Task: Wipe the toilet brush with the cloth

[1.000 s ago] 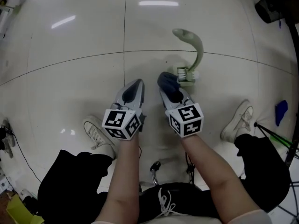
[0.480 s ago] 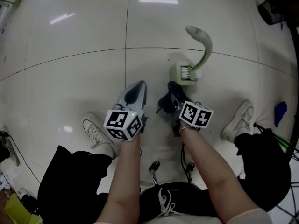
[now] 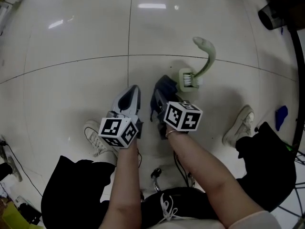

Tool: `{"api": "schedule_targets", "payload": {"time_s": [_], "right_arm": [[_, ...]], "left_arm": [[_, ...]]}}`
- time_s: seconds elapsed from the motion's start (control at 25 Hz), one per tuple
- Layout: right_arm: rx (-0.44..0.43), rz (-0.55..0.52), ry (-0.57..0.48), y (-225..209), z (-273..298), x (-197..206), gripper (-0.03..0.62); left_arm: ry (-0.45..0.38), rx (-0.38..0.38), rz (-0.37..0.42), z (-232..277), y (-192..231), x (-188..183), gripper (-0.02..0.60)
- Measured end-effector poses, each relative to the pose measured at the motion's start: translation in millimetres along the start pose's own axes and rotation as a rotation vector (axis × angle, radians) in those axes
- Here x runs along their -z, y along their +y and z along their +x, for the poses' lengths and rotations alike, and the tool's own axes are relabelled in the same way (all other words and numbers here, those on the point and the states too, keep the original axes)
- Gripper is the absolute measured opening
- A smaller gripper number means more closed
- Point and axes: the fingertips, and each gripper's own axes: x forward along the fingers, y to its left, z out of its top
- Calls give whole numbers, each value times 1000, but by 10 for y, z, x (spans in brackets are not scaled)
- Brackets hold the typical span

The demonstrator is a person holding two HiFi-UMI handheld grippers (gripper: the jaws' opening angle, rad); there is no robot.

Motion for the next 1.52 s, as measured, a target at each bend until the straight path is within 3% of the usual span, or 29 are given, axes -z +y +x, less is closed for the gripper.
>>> {"api": "schedule_targets", "payload": {"time_s": [0.24, 0.44, 0.64, 0.8, 1.0, 1.24, 1.4, 1.52], "right_arm": [[40, 65, -97, 14, 173, -445, 63], [152, 207, -132, -339, 197, -323, 63], [196, 302, -150, -559, 135, -124, 63], [204, 337, -110, -700, 101, 94, 63], [177, 290, 3, -790, -56, 528, 63], [203, 163, 80, -947, -651, 617, 63], [247, -10, -20, -1116, -1036, -156, 63], [246, -106, -127, -1067, -1397, -728, 63]], "left_arm": [[-30, -30, -32, -106, 238, -78, 6], [-20, -14, -53, -81, 274, -39, 6], [10, 14, -46, -69, 232, 49, 6], [21, 14, -42, -60, 220, 73, 6], [10, 19, -17, 7, 109, -3, 6], [-164, 43, -24, 48, -201, -730, 6], [-313, 131, 73, 140, -727, -1654, 6], [-356, 226, 179, 98, -1265, -2159, 6]]}}
